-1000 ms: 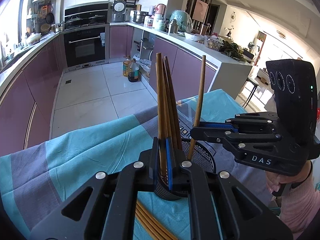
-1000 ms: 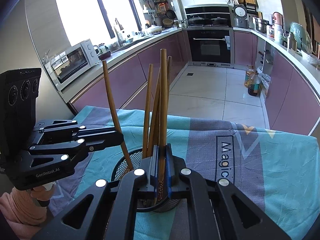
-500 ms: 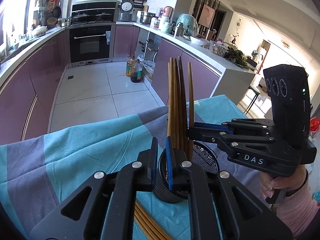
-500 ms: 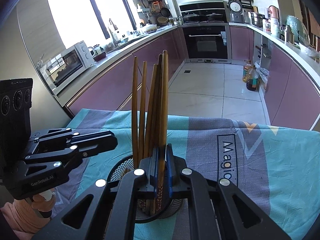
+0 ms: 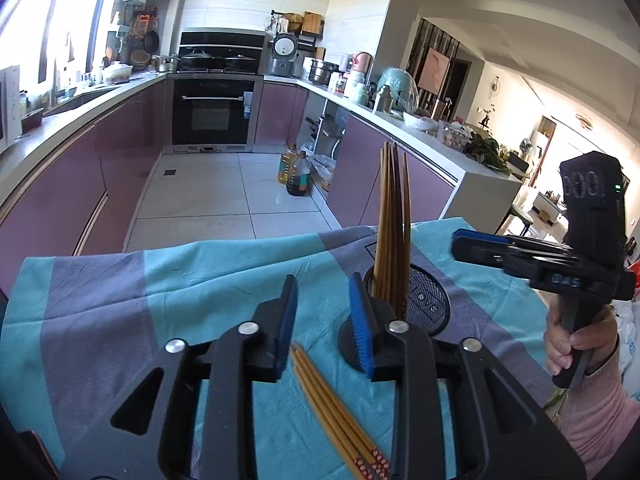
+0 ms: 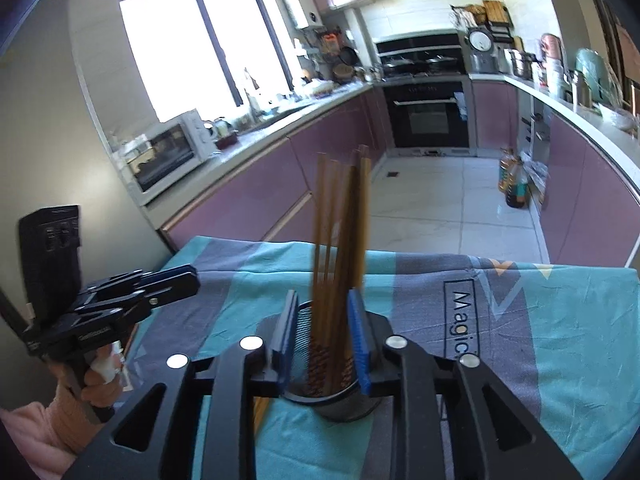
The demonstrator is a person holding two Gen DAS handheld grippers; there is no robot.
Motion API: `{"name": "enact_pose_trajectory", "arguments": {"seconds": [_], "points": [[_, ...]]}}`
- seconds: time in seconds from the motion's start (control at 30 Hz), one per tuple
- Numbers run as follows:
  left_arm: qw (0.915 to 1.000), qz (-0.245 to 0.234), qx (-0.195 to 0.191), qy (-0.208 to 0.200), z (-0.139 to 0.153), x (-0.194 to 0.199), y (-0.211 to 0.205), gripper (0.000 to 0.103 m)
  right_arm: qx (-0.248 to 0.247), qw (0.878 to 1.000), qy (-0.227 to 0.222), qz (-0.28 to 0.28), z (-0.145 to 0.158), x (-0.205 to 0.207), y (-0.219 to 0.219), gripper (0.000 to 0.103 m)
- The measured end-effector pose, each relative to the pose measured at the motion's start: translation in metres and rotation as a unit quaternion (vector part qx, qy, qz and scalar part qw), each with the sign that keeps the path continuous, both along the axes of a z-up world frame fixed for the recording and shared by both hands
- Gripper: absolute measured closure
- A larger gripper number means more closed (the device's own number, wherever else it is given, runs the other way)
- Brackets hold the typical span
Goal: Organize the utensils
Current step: 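Withdraw both open grippers from the cup back over the remaining chopsticks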
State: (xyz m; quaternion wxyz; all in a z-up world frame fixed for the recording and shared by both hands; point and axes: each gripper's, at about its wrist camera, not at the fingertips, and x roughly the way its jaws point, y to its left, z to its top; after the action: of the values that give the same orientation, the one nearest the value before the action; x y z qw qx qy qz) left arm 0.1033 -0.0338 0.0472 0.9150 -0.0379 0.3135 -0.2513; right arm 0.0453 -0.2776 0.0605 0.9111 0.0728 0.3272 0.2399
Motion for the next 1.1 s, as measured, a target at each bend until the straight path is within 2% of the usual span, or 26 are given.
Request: {"name": "enact_pose_trajectory", "arguments": {"seconds": [0.03, 0.2, 0.37, 0.63, 0.77, 1.1], "points": [[1.0000, 0.002, 0.001, -0.001, -0.001, -0.004, 0.004, 0.075, 0.002, 1.000, -0.005, 0.011, 0.002, -0.008, 0.003, 0.063], [0.9998, 0.004, 0.018, 0.003, -0.018, -0.032, 0.020, 0.070, -0.005, 0.998, -0.006, 0.070, -0.007, -0.045, 0.025, 0.060], [0.9985, -0.013, 0.038, 0.038, -0.053, -0.054, 0.018, 0.070, -0.026, 0.995, 0.035, 0.089, -0.041, -0.053, 0.051, 0.060], [0.9936, -0.028, 0.051, 0.097, -0.106, -0.063, 0.000, 0.070, -0.035, 0.992, 0.102, 0.070, -0.097, -0.043, 0.072, 0.060], [0.9907, -0.035, 0.053, 0.121, -0.122, -0.066, -0.007, 0.070, -0.035, 0.991, 0.113, 0.059, -0.110, -0.043, 0.075, 0.060], [0.9885, -0.037, 0.072, 0.128, -0.134, -0.067, -0.018, 0.070, -0.067, 0.990, 0.117, 0.049, -0.123, -0.036, 0.095, 0.060]]}}
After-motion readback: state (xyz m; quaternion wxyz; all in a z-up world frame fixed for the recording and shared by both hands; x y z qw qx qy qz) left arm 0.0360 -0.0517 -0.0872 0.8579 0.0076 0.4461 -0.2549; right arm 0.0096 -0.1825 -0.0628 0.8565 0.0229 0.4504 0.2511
